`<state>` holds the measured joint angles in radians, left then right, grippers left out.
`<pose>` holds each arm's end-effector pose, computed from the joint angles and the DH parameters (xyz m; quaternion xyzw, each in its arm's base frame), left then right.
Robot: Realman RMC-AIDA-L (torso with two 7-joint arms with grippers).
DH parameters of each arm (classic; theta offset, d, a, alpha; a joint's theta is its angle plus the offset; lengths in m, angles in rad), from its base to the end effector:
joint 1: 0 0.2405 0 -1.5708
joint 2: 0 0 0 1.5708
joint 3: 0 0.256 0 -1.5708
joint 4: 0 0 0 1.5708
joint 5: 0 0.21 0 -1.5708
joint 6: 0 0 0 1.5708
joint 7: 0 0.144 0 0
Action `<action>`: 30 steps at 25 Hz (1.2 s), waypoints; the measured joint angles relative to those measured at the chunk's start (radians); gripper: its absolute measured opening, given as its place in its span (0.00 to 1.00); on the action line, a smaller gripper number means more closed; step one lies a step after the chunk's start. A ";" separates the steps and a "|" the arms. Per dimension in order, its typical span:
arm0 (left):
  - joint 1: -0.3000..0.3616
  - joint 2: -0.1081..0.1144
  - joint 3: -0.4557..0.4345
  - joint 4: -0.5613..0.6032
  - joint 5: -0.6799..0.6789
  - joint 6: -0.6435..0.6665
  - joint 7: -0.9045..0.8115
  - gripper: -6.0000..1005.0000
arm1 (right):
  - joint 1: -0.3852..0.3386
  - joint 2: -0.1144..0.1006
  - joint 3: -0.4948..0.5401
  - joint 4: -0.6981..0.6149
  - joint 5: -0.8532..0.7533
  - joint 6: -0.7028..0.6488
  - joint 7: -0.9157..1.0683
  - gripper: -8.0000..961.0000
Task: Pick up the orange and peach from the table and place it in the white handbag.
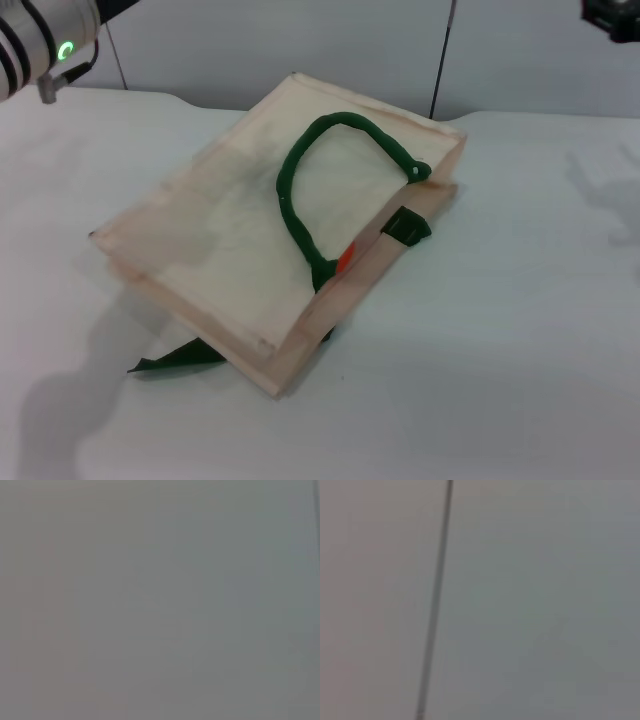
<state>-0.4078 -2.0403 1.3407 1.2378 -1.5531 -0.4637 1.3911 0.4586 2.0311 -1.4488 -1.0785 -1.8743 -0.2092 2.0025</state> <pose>-0.1761 0.4313 0.0832 -0.7990 -0.1946 -0.2616 0.5053 0.2132 0.4467 0.0575 -0.7748 0.2391 0.1721 0.5593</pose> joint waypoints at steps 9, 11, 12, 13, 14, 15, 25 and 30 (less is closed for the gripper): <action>0.014 -0.001 0.030 -0.070 -0.106 0.152 0.078 0.38 | -0.018 0.000 -0.167 0.029 0.045 0.299 0.018 0.83; 0.015 -0.001 0.050 -0.081 -0.113 0.181 0.103 0.38 | -0.018 0.000 -0.216 0.032 0.046 0.355 0.019 0.83; 0.015 -0.001 0.050 -0.081 -0.113 0.181 0.103 0.38 | -0.019 0.000 -0.275 0.038 0.046 0.430 0.019 0.83; 0.015 -0.001 0.060 -0.085 -0.114 0.190 0.109 0.38 | -0.019 0.000 -0.275 0.038 0.046 0.430 0.019 0.83; 0.015 -0.001 0.067 -0.088 -0.114 0.198 0.113 0.38 | -0.019 0.000 -0.309 0.043 0.046 0.471 0.019 0.83; 0.015 -0.001 0.073 -0.090 -0.114 0.204 0.114 0.38 | -0.019 0.000 -0.344 0.050 0.046 0.523 0.019 0.83; 0.014 -0.001 0.103 -0.107 -0.137 0.238 0.127 0.38 | -0.008 -0.004 -0.424 0.117 0.044 0.658 0.097 0.82; 0.015 -0.001 0.104 -0.110 -0.138 0.241 0.135 0.38 | -0.007 -0.008 -0.422 0.136 0.041 0.656 0.137 0.83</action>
<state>-0.3925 -2.0417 1.4451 1.1274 -1.6912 -0.2224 1.5265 0.4511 2.0232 -1.8703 -0.9424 -1.8337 0.4464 2.1400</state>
